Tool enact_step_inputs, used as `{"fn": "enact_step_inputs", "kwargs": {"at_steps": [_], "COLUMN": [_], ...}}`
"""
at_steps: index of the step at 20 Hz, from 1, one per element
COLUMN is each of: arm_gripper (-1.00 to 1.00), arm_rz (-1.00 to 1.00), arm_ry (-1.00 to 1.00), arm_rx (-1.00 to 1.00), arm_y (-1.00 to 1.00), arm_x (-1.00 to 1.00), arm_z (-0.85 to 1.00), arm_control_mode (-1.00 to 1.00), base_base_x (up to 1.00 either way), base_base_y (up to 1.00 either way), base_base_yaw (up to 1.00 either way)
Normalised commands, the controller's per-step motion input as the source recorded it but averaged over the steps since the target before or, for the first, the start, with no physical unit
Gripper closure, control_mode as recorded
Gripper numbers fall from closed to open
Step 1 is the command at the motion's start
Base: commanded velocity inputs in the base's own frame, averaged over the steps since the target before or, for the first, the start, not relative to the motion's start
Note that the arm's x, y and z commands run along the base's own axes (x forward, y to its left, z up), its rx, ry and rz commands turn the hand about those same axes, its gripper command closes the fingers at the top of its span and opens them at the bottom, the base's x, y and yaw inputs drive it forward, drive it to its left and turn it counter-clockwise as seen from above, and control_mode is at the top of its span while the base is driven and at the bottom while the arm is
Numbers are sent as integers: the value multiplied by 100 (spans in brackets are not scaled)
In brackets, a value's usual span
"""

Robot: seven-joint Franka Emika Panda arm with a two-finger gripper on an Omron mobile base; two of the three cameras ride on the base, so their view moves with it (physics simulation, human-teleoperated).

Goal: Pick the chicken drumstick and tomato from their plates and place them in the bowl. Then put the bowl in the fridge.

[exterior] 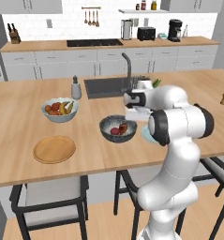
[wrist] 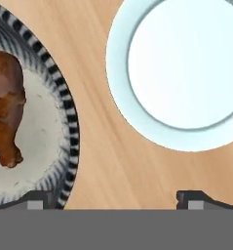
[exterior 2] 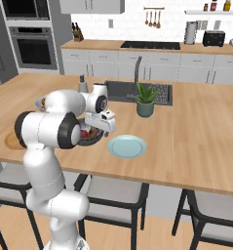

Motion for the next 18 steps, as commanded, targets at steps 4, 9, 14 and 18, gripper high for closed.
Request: {"fn": "enact_step_inputs", "kwargs": {"at_steps": [4, 9, 14, 18], "arm_gripper": [-100, -100, -100, -100], "arm_rz": [0, 0, 0, 0], "arm_ry": [-4, 0, 0, 0], "arm_rx": [8, 11, 5, 0], "arm_y": [11, 5, 10, 27], "arm_x": [32, 29, 42, 47], "arm_z": [-26, -24, -25, -46], "arm_control_mode": [-100, -100, -100, -100], "base_base_x": [0, 0, 0, 0], "base_base_y": [0, 0, 0, 0], "base_base_yaw": [0, 0, 0, 0]}}
